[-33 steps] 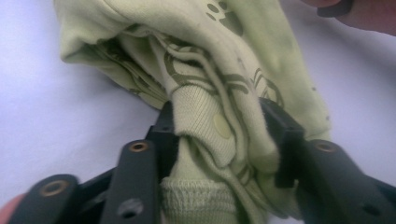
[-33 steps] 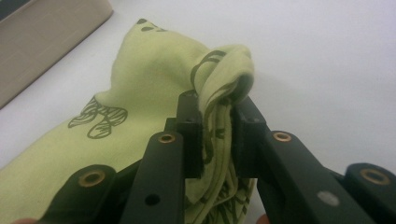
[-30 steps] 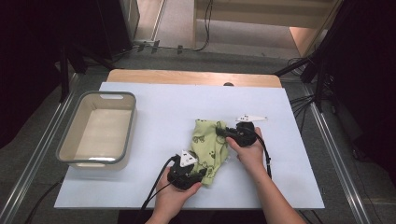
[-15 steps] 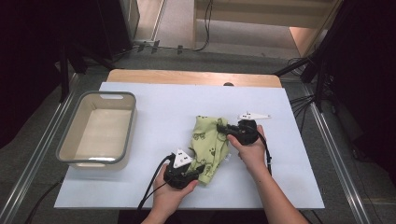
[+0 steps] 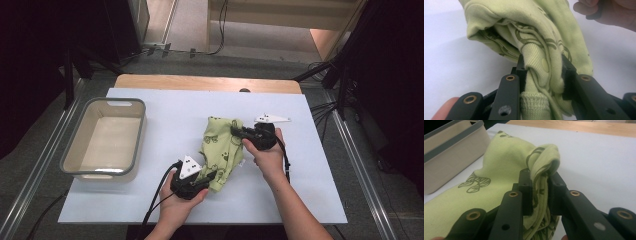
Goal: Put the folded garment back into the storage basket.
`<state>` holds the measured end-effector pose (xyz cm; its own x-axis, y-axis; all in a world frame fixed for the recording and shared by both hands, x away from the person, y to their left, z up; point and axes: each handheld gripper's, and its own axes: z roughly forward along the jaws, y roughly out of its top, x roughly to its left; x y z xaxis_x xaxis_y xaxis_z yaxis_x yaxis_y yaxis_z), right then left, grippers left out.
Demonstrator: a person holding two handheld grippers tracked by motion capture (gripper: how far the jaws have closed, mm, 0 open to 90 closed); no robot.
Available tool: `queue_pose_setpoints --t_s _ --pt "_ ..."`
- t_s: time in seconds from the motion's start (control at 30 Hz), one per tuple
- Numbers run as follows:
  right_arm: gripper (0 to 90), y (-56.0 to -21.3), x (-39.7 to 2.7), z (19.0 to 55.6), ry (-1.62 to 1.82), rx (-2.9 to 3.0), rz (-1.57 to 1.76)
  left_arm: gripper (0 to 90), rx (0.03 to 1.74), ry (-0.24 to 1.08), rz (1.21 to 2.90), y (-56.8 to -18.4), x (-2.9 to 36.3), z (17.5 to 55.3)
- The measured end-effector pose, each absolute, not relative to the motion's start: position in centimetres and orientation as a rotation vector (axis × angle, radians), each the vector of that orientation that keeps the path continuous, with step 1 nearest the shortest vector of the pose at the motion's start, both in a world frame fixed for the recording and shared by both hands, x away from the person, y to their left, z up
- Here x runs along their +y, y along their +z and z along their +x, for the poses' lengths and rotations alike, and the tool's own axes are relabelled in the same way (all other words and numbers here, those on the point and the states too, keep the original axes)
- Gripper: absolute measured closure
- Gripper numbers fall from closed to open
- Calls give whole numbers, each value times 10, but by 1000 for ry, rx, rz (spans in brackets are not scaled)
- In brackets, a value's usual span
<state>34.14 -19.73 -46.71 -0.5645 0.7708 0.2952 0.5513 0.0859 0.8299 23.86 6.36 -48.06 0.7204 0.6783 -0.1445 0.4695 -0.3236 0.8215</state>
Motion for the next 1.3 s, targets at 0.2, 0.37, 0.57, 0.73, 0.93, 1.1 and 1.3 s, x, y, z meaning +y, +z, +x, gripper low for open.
queue_pose_setpoints --t_s 0.2,0.37,0.57,0.73,0.93,1.1,1.3 --pt "742 -458 -192 344 1482 2133 1314 681 871 302 1957 -472 70 239" --pt "742 -451 -188 346 1492 2126 1307 682 860 331 1922 -465 76 239" --pt "742 -443 -183 348 1502 2117 1289 682 854 359 1888 -460 81 239" --pt "742 -438 -180 350 1513 2111 1281 683 849 380 1872 -456 85 239" --pt "742 -432 -174 352 1523 2112 1265 683 851 396 1850 -449 91 239" --pt "742 -425 -167 356 1528 2117 1248 682 859 411 1839 -444 98 240" --pt "742 -421 -154 362 1545 2126 1233 682 874 434 1818 -437 110 240"
